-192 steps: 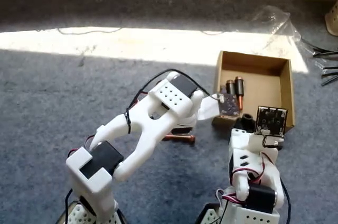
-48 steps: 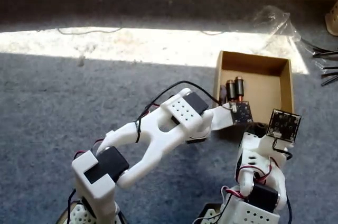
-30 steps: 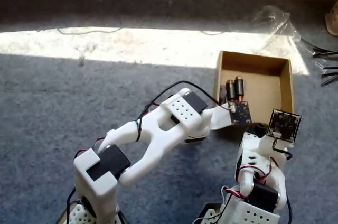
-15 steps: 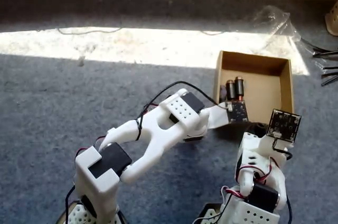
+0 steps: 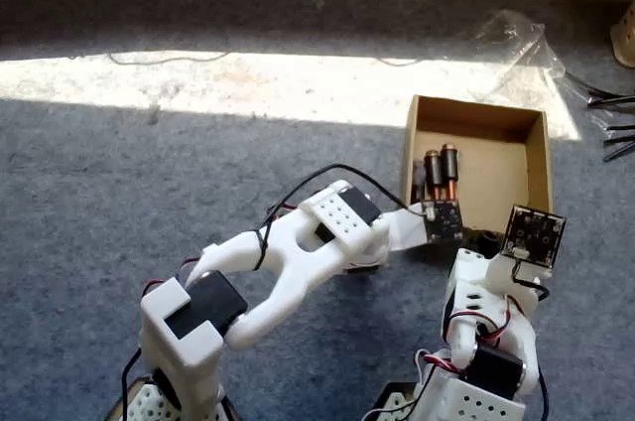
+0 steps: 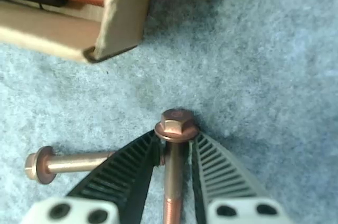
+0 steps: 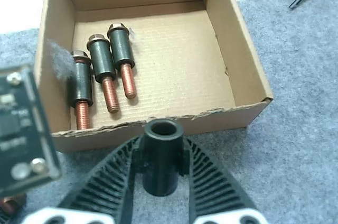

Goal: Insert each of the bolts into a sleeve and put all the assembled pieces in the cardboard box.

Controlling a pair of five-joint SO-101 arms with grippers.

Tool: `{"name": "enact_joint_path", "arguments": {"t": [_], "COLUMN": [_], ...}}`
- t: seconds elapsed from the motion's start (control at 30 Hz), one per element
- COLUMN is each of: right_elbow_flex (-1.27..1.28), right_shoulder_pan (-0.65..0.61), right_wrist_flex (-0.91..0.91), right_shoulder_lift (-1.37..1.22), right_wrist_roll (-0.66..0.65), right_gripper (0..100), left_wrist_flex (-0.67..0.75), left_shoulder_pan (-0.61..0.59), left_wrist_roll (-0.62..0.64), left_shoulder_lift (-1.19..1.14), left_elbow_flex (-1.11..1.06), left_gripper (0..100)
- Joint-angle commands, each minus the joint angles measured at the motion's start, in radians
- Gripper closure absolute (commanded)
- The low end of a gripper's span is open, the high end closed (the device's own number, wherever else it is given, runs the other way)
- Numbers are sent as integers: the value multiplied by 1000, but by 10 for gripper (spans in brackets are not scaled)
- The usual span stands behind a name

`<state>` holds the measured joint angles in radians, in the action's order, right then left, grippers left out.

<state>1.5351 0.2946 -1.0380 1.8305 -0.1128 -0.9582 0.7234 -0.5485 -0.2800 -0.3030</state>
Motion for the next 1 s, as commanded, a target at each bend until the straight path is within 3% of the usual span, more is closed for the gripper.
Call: {"name": "enact_joint_path", "arguments": {"t": [0.0, 0.23, 0.7, 0.97], "right_elbow_flex": [-12, -12, -12, -12], "right_shoulder_pan": [10, 10, 10, 8], "right_wrist_flex": [36, 36, 36, 36], "right_shoulder_lift": [8, 8, 8, 8], "right_wrist_roll": [0, 0, 0, 0], "right_gripper": [994, 994, 994, 994], "left_wrist_flex": [11, 11, 8, -86], "left_shoulder_pan": [28, 27, -15, -41], "left_wrist_roll": [0, 0, 3, 3], "left_shoulder_lift": [7, 7, 30, 166], "left_elbow_flex": [1, 1, 28, 33], "left_gripper": [903, 979, 979, 979]}}
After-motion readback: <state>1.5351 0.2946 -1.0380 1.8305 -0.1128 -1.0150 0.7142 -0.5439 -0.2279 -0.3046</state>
